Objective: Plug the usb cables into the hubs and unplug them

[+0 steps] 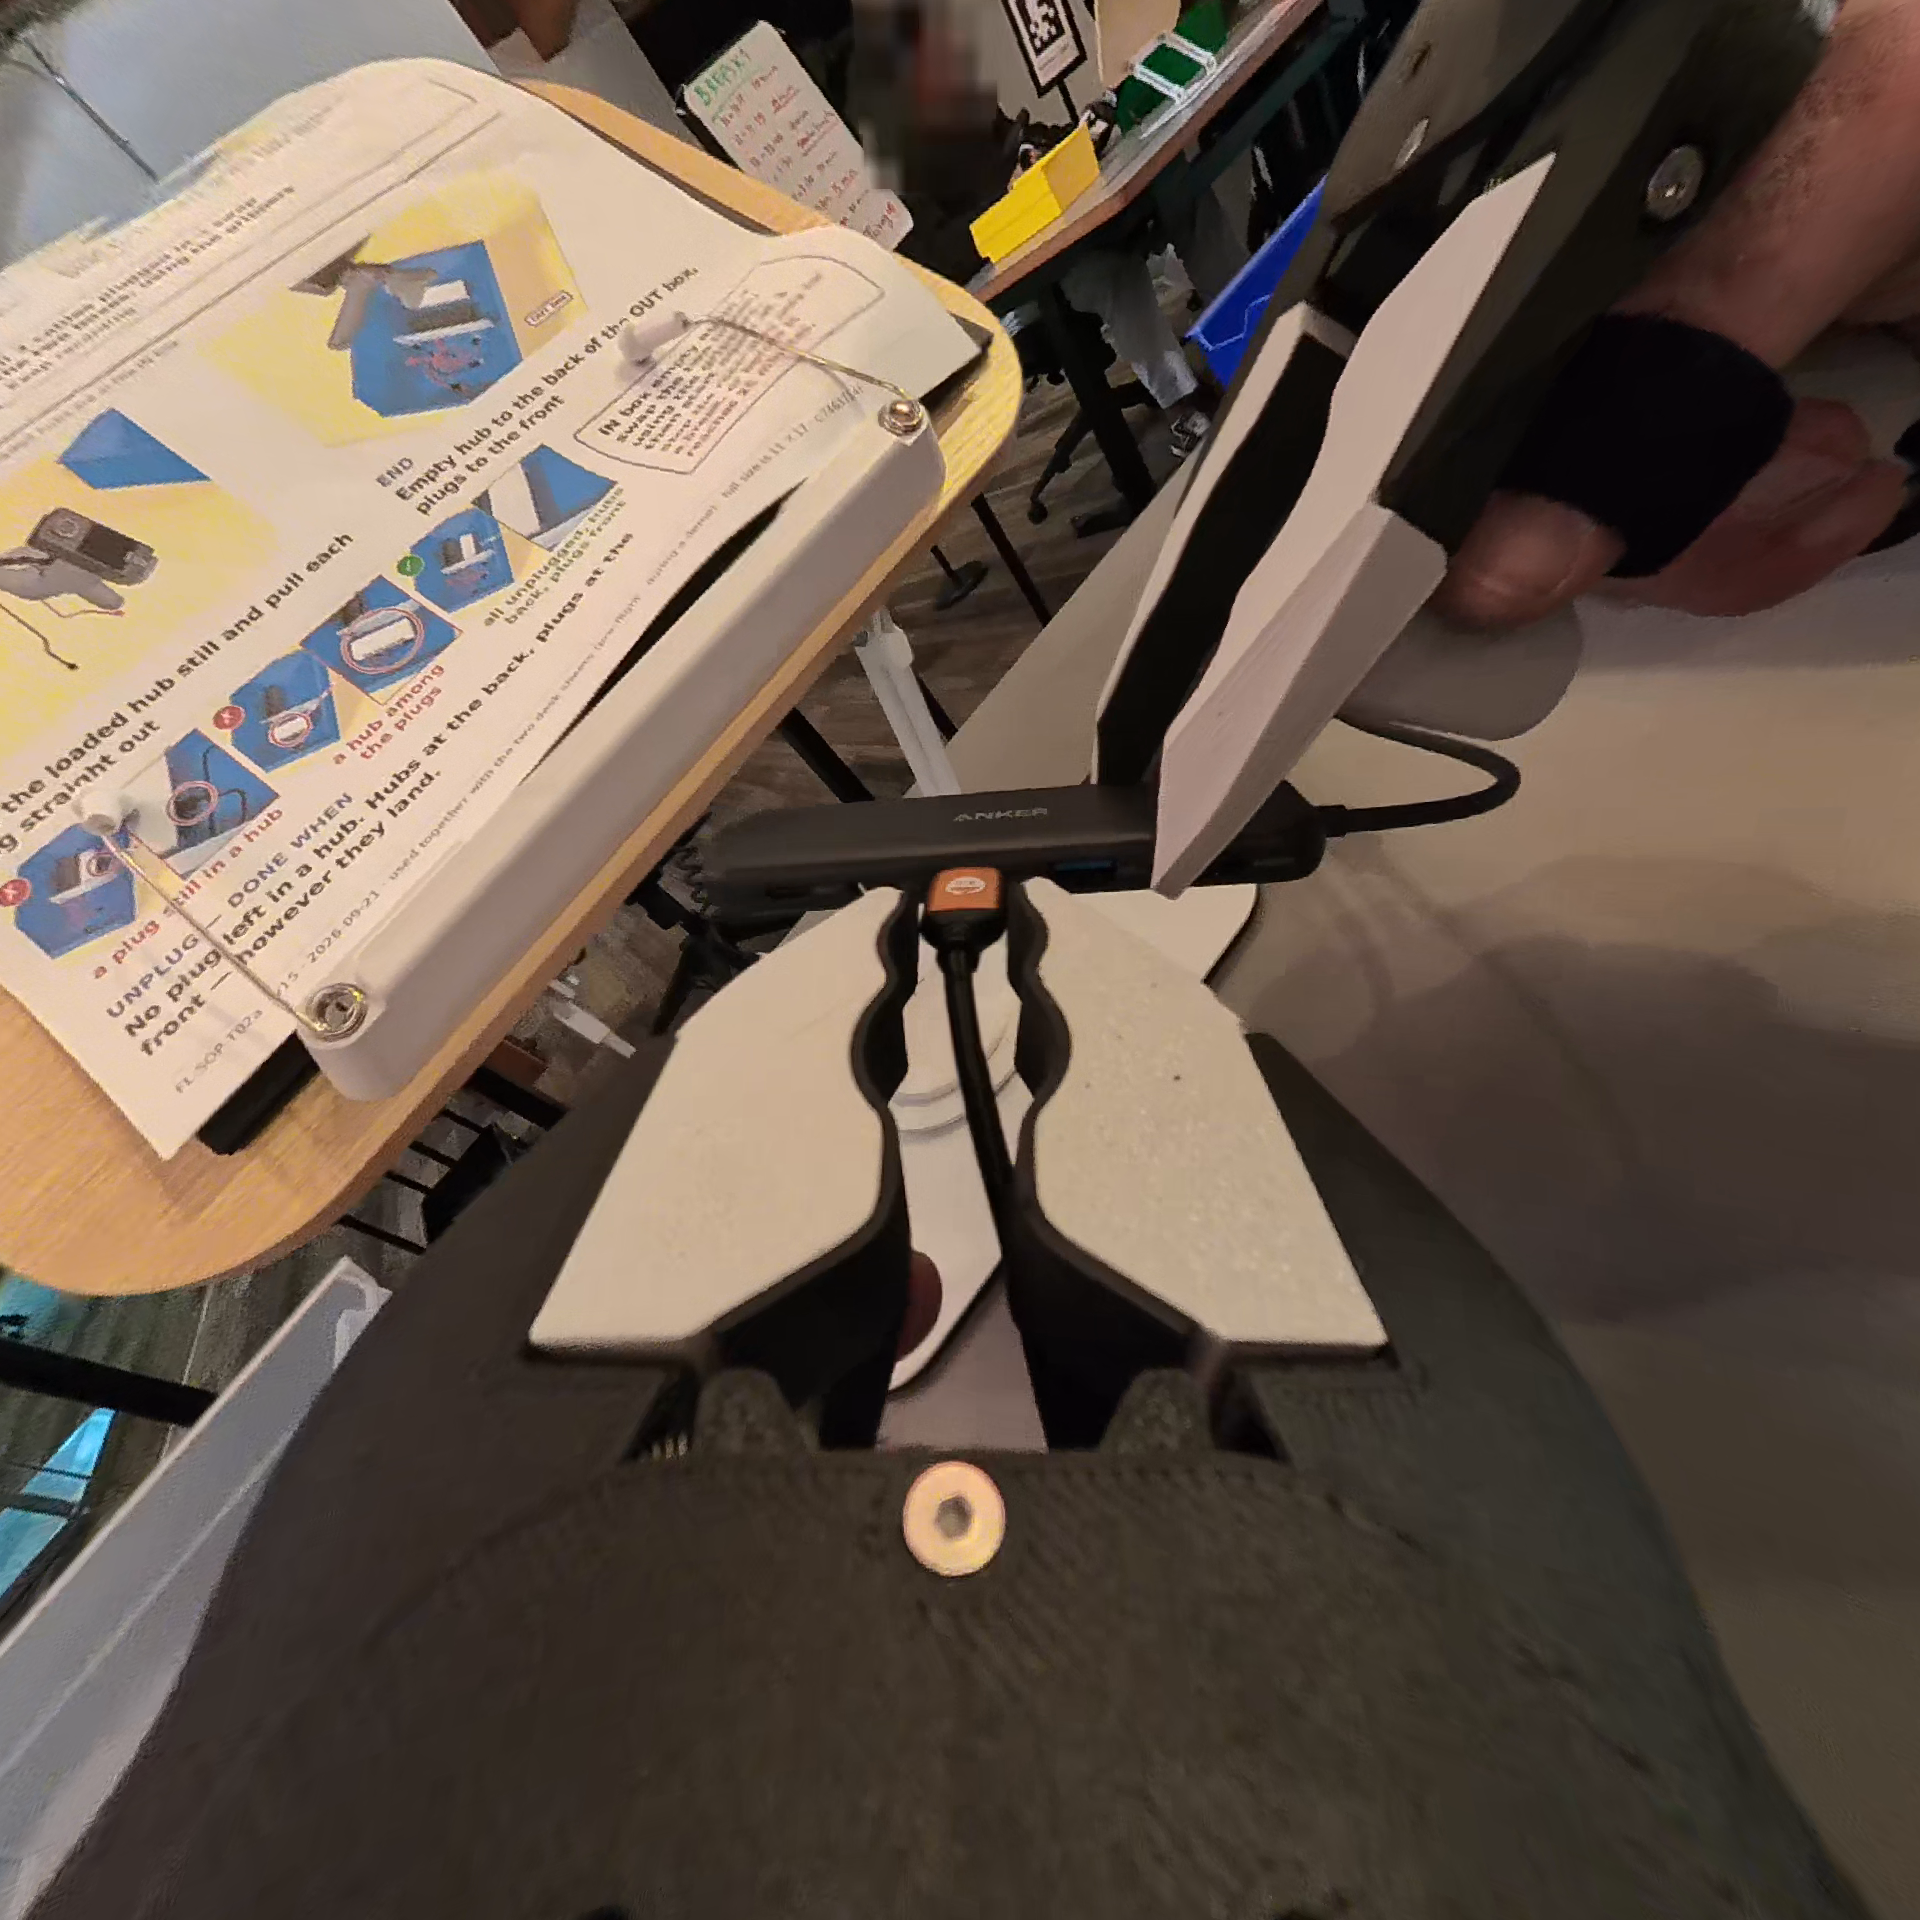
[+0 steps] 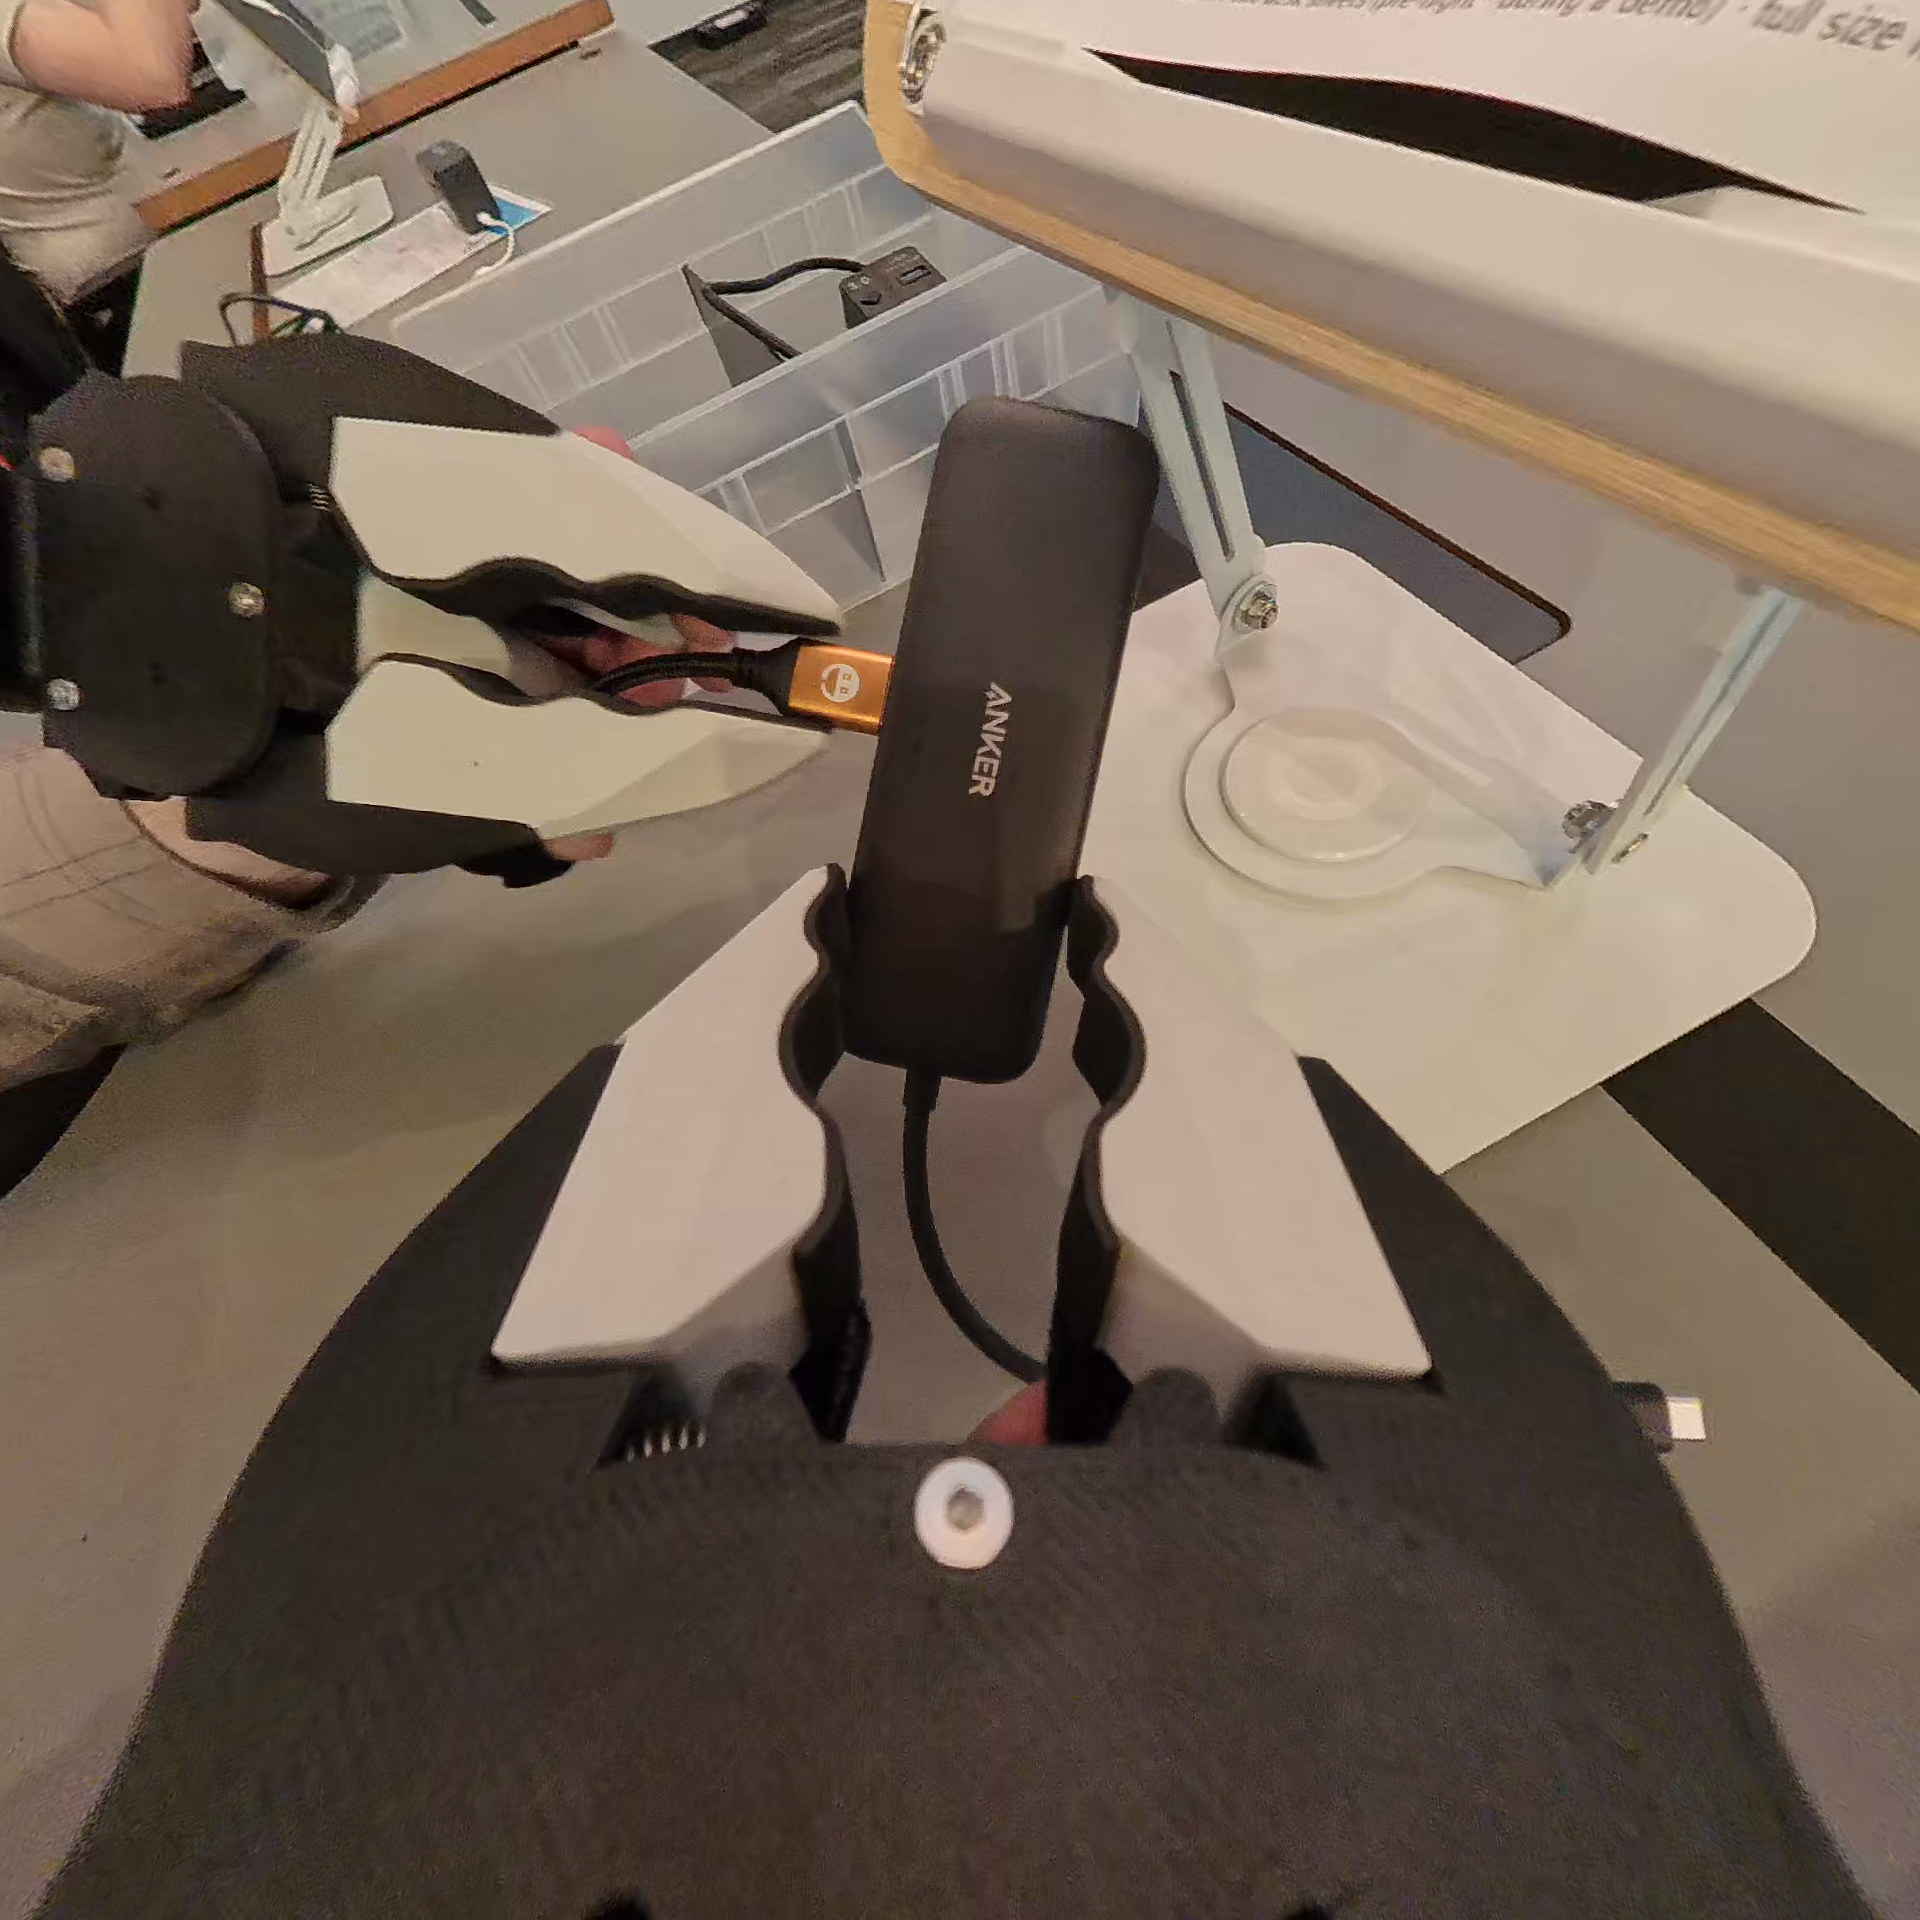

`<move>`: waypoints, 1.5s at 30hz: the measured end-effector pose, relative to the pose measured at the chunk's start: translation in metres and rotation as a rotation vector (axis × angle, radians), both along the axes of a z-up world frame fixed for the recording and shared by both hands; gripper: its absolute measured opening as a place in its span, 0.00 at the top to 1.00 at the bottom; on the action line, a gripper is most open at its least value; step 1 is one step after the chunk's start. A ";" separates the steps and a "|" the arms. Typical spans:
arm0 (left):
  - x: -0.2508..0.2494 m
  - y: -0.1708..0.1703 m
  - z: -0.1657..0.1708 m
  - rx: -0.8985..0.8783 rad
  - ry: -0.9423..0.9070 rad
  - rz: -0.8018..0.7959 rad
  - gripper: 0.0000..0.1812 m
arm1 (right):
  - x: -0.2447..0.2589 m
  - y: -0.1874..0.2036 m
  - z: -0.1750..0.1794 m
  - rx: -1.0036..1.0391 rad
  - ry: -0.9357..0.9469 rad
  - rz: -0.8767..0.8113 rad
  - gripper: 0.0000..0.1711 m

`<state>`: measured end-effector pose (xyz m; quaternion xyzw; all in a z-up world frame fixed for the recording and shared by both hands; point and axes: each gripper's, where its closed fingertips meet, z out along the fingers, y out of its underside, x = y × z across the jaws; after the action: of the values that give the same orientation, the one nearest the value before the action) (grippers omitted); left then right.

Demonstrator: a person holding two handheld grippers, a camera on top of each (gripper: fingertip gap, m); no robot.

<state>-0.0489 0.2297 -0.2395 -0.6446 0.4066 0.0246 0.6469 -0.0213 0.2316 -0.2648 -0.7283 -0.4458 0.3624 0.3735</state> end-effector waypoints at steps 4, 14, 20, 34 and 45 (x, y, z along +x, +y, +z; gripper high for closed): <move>0.000 -0.007 0.007 -0.020 0.031 -0.052 0.86 | 0.006 0.002 -0.009 -0.009 -0.039 -0.008 0.76; -0.040 -0.021 0.062 -0.010 0.119 -0.017 0.89 | 0.015 -0.017 -0.032 -0.028 -0.161 0.117 0.76; -0.125 -0.017 0.064 -0.156 0.292 0.176 0.89 | 0.014 -0.035 -0.044 -0.038 -0.227 0.213 0.76; -0.266 -0.032 -0.092 -0.769 0.398 0.451 0.84 | 0.016 -0.044 -0.071 -0.065 -0.352 0.261 0.76; -0.280 -0.014 -0.127 -0.896 0.434 0.498 0.93 | 0.013 -0.044 -0.080 -0.075 -0.370 0.269 0.76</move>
<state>-0.3285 0.2161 -0.3669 -0.9134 0.3366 0.1338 0.1855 -0.0086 0.1872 -0.3447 -0.7297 -0.5860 0.2857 0.2064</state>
